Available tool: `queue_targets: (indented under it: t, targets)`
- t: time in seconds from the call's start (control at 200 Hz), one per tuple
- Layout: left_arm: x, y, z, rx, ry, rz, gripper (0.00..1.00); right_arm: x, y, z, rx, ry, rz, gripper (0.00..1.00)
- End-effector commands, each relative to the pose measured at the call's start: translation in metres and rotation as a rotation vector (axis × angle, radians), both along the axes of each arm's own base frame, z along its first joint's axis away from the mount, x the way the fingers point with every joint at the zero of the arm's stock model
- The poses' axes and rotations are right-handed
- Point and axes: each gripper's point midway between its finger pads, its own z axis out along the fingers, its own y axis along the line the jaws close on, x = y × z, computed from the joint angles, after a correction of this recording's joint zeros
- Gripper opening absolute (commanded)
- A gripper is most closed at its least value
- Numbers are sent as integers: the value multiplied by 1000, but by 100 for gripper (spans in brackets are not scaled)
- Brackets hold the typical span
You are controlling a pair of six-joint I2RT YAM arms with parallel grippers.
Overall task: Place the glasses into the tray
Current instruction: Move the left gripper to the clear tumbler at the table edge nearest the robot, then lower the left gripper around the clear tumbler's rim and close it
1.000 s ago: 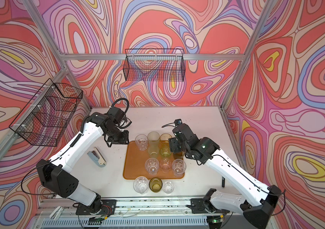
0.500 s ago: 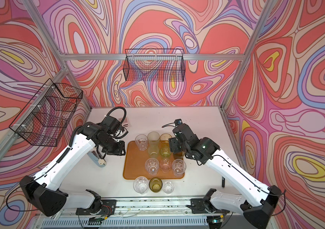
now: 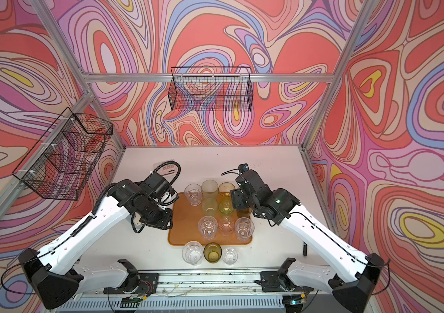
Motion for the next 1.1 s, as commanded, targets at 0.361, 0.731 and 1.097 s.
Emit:
queue_targets:
  t: [0.361, 0.731, 1.097]
  targets:
    - [-20, -3, -14, 19, -69, 7, 39, -1, -3, 4, 15, -11, -17, 72]
    - [-36, -24, -36, 22, -56, -67, 40, -1, -3, 4, 17, -11, -15, 72]
    - [-35, -37, -55, 22, -62, -81, 40, 0, -1, 3, 13, -7, -9, 72]
